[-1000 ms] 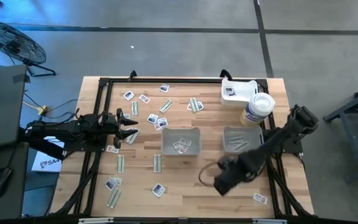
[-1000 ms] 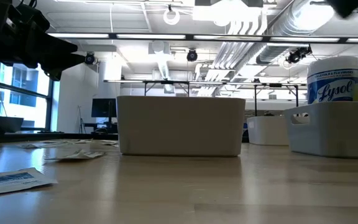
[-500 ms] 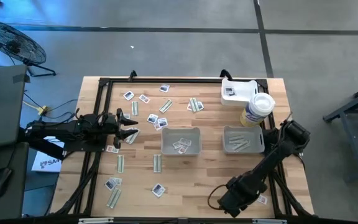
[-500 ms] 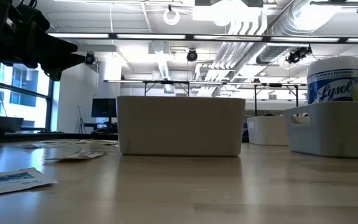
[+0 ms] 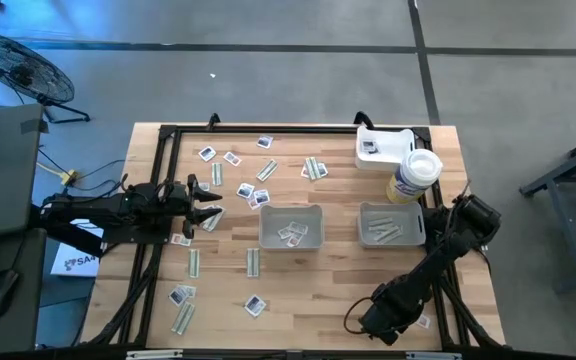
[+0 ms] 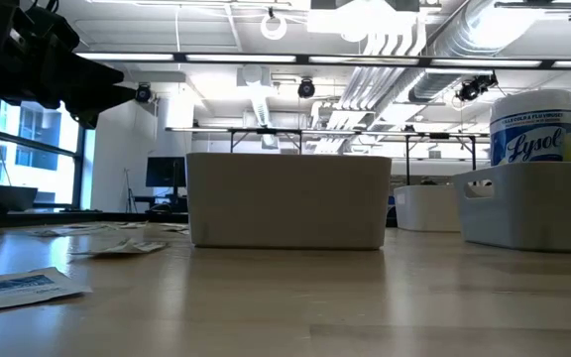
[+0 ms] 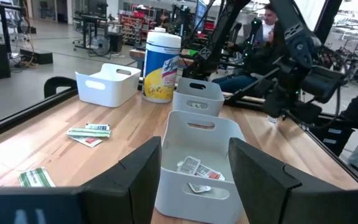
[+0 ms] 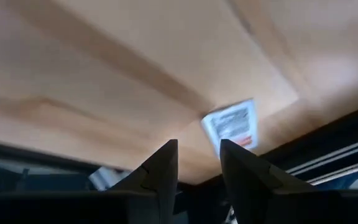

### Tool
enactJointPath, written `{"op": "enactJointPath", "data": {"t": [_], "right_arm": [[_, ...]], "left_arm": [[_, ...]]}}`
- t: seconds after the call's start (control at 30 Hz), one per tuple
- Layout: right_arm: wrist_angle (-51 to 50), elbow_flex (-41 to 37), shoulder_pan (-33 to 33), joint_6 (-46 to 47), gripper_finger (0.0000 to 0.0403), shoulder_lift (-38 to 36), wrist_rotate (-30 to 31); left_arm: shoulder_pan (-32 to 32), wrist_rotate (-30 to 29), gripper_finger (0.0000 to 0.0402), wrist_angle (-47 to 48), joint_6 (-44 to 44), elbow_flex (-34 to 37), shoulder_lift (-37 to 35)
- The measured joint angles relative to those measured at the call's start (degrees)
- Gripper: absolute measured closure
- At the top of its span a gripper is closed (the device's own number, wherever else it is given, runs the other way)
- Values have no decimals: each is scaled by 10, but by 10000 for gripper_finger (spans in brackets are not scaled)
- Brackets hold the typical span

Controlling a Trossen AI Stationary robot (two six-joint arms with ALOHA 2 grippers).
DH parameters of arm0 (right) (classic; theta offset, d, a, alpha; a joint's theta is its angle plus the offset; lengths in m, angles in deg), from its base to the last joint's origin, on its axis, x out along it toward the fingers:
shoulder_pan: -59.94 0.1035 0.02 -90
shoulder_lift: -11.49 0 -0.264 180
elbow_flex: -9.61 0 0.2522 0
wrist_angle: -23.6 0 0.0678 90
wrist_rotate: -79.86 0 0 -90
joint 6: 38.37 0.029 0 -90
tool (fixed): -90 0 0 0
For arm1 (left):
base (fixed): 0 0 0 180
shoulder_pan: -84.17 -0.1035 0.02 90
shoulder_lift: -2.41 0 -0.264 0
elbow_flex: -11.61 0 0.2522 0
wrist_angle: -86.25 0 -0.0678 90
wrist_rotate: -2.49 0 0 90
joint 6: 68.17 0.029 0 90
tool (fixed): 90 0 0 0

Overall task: Pick & Place First Aid Supplies
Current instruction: Put the orange pad into the left gray bin

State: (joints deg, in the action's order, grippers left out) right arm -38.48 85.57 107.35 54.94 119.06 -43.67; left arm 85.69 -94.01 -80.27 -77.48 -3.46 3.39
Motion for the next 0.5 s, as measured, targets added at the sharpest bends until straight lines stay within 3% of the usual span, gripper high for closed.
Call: {"op": "enactJointPath", "data": {"t": [0.5], "right_arm": [[112, -99, -3, -35, 300, -5, -20]], "left_arm": [[0, 0, 216, 0, 0, 0, 0]]}}
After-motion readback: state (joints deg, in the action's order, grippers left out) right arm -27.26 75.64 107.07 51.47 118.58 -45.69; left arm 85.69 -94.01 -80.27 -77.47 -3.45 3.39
